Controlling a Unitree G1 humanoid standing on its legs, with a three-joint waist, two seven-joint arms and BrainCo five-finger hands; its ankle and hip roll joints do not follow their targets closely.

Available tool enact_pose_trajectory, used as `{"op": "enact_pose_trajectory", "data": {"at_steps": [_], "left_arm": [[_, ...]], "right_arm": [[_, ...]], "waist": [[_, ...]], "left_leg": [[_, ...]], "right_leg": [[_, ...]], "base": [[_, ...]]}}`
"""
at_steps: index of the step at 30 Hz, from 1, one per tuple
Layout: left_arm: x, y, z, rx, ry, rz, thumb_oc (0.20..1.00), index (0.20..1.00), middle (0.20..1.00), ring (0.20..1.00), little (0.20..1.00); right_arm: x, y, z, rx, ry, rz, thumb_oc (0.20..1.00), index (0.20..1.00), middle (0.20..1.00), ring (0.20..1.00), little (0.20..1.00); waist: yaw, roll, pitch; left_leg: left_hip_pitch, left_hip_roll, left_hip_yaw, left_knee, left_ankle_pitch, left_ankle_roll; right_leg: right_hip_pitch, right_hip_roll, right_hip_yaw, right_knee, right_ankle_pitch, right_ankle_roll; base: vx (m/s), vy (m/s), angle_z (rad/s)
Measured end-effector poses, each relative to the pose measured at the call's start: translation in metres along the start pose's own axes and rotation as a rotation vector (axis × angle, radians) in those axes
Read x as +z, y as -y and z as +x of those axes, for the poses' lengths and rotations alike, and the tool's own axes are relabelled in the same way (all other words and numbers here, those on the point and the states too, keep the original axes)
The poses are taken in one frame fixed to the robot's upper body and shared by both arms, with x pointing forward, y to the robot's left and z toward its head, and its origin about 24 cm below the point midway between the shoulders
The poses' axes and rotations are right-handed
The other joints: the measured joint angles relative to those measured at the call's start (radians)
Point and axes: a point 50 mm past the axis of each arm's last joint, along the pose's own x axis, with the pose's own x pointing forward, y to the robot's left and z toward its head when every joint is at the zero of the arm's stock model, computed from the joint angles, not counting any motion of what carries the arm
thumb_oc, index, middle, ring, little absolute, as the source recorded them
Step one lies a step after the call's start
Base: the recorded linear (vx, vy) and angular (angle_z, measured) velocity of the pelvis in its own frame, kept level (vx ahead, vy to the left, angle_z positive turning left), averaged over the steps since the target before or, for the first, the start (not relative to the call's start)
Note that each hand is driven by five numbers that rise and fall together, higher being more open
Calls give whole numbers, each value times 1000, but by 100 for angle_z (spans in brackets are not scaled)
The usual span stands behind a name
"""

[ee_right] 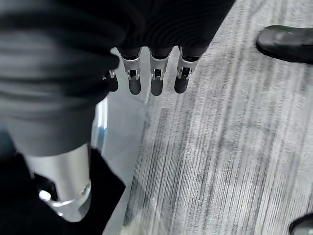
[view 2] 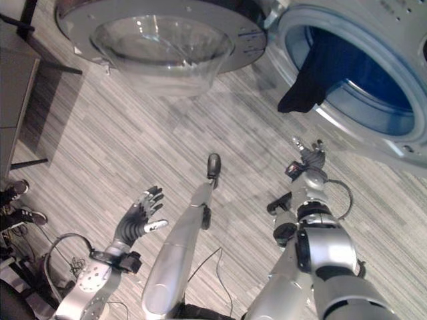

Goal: Grab the laundry basket,head to the washer,open it,put in the laundry and shut it.

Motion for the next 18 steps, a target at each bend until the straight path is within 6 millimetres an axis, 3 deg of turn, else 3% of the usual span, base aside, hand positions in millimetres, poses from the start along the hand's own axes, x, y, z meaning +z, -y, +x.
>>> {"op": "enact_pose_trajectory", "data": {"at_steps": [6,10,18], "left_arm": [[2,-1,0,7,9,-18,1000,1000,1000,1000,1000],[8,0,1,1,35,-18,1000,1000,1000,1000,1000],[11,-2,1,7,47,-26,1000,1000,1000,1000,1000]], "right_arm": [[-14,0,-3,-29,-54,245,1000,1000,1000,1000,1000],[-12,-1,-3,-27,-51,299,1000,1000,1000,1000,1000],[16,-17,1,31,23,384,1000,1000,1000,1000,1000]], "waist": [[-1,13,-9],[0,18,-12],[1,25,-17]], "left_leg": [[-40,-6,-3,-1,5,1],[-61,-6,-6,2,16,-1],[-101,-13,-9,5,18,1]], "right_leg": [[-61,-18,11,48,-26,-14],[-86,-26,11,73,-34,-26],[-138,-43,21,107,-49,-35]], "base": [[8,31,3],[-1,39,4],[-1,20,3]]}}
